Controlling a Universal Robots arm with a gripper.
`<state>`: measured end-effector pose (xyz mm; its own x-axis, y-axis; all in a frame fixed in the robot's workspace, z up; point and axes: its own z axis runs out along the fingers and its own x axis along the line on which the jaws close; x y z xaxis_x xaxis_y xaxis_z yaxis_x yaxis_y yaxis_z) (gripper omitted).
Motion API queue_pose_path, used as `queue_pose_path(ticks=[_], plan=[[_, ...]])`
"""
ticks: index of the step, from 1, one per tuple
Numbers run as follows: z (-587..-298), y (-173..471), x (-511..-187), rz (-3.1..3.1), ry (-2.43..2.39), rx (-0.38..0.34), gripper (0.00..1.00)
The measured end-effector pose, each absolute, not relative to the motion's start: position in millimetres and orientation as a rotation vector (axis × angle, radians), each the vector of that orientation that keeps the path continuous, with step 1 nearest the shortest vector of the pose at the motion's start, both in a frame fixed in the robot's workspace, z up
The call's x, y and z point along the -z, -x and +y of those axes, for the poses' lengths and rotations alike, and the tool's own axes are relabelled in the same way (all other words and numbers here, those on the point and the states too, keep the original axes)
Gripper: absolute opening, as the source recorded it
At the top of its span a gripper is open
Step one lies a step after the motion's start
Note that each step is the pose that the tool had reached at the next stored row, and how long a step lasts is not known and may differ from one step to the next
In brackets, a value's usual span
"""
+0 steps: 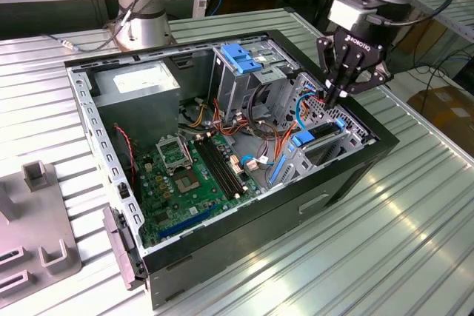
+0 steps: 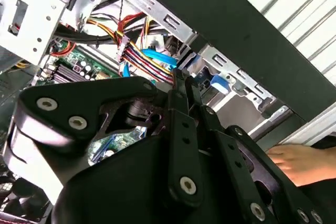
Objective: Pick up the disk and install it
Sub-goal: 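Insert the first disk wire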
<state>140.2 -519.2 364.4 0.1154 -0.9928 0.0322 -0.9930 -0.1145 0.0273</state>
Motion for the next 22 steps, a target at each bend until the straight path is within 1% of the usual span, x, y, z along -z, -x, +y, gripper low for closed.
queue_pose_path(ticks=[1,2,5,15,22], plan=[[-521,-139,-362,-2.152,-2.249,-0.029,0.16],[-534,-135,-359,-2.18,-2.225,-0.027,0.16],[-535,-131,-357,-2.191,-2.231,-0.039,0.16],[-543,-131,-356,-2.23,-2.189,-0.036,0.16],[-544,-130,-356,-2.23,-2.189,-0.036,0.16]])
